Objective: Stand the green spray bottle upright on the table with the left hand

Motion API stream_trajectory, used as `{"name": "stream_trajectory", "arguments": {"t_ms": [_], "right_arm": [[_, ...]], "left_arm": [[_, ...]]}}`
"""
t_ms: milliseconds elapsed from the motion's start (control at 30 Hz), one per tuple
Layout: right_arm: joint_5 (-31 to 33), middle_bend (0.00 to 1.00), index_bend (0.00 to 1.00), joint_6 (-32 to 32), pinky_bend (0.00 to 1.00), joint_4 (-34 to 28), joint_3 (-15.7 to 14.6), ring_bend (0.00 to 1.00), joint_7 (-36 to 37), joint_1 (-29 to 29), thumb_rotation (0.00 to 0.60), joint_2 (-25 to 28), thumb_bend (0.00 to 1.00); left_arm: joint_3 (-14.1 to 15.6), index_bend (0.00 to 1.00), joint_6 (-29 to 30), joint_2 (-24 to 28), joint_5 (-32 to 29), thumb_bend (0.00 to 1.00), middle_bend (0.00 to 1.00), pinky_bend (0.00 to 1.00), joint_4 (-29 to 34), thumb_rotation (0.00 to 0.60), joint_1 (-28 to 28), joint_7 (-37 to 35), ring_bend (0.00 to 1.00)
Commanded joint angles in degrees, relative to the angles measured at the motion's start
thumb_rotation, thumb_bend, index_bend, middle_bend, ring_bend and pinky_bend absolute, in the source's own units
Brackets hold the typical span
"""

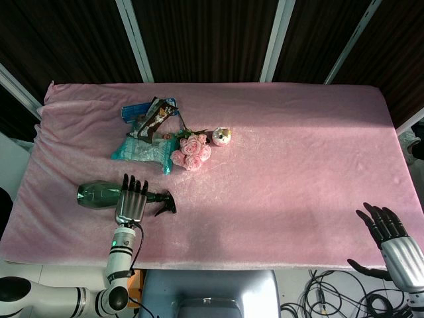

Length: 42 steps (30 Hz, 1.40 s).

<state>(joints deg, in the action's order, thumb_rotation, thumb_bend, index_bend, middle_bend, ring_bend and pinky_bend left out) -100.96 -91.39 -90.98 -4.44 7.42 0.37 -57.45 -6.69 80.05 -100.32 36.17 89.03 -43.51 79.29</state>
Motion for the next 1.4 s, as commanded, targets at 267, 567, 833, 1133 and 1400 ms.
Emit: {"name": "stream_trajectory", "arguments": {"t_ms": [267, 567, 833, 1133, 1400], "right_arm": [[-0.67, 0.0, 0.0, -0.93, 0.0, 0.55, -0.16, 0.0, 0.74, -0.29, 0.6, -0.08, 0.27], [-0.66, 0.0, 0.0, -1.42, 0.0, 0.52, -0.24, 0.0, 0.95, -0.58, 0.6, 0.14, 0.27], [-1.26, 0.0, 0.0, -0.73, 0.0, 0.38, -0.21, 0.0, 0.6, 0.05, 0.6, -0.06, 0.27], [-0.87, 0.0, 0.0, 0.44, 0.0, -0.35, -0.14, 0.0, -0.89, 0.49, 0.6, -0.39, 0.27], [-0.35, 0.0, 0.0, 1.2, 0.0, -0.91, -0.09, 0.0, -1.61, 0.71, 0.6, -0.47, 0.27]], "left_arm": [[0.43, 0.1, -0.52, -1.47, -0.97, 0.39, 0.16, 0.0, -2.21, 0.6, -0.36, 0.16, 0.05], [1.44, 0.32, -1.01, -3.03, -0.42, 0.39, 0.31, 0.0, -6.29, 0.6, -0.76, 0.86, 0.12], [4.1, 0.68, 0.75, -4.2, 8.62, 0.42, 0.68, 0.0, -13.26, 0.6, 0.55, -5.22, 0.34], [1.69, 0.74, 6.73, 6.72, 26.1, 0.46, 0.75, 0.03, -2.21, 0.6, 6.6, -36.92, 0.42], [-9.34, 0.75, 4.67, 17.29, 26.11, 0.49, 0.74, 0.03, 10.85, 0.6, 15.19, -82.04, 0.4]]}}
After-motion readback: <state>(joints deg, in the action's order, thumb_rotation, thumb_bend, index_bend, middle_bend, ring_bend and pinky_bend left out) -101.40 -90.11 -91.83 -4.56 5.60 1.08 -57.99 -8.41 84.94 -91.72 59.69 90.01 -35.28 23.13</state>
